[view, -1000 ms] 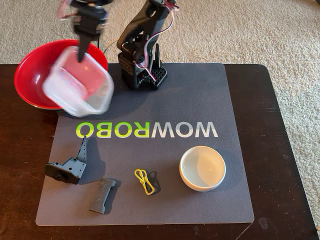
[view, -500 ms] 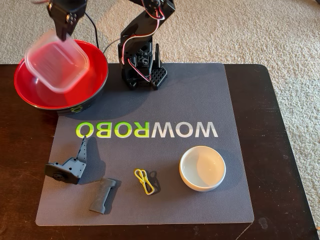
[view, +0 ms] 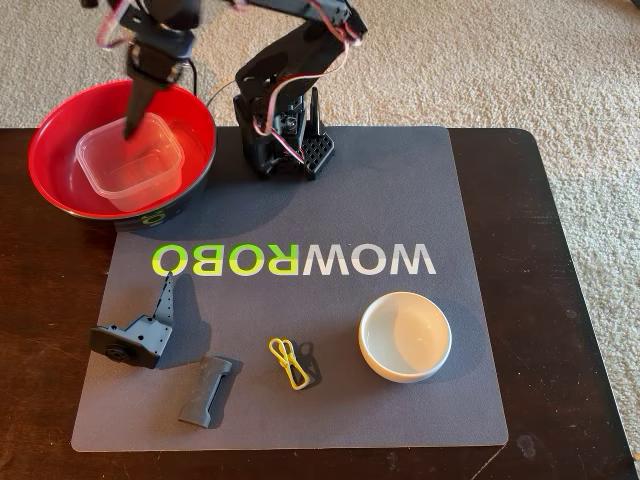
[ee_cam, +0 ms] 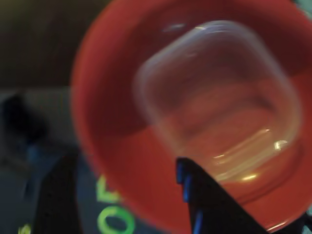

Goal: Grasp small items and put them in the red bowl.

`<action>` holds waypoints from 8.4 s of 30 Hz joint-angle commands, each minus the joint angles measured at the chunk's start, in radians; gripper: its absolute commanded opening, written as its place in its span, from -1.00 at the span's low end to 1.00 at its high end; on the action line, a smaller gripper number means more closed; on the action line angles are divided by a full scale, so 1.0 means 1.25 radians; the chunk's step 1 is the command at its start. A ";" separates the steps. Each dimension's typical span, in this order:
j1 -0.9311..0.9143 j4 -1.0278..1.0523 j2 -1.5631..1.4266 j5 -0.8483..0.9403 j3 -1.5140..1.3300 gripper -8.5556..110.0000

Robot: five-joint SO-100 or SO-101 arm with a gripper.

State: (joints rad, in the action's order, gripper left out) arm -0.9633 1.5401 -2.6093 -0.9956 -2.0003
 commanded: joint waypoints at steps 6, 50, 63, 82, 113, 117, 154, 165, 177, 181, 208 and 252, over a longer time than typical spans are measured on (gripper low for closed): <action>0.660 -0.082 0.148 0.076 0.110 -0.41; 0.870 -0.399 0.816 0.506 0.026 -0.85; 0.513 0.020 0.174 0.563 0.206 -0.85; -0.308 -0.123 -0.114 -0.025 -0.323 -0.67; 0.582 -0.200 0.801 0.211 0.448 -0.46; 0.614 -0.245 0.888 0.125 0.443 -0.46; 0.666 -0.406 1.109 -0.366 0.401 -0.85; 0.544 -0.060 0.423 0.150 0.299 -0.85; -0.121 0.038 0.128 -0.157 -0.052 -0.79; -0.182 -0.044 -0.070 -0.270 -0.236 -0.52; 0.214 0.131 1.373 0.115 1.276 -0.39; 0.347 0.136 1.095 0.191 1.096 -0.85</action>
State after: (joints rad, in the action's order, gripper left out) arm -0.5476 1.7073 -0.9817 -0.7992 -0.5538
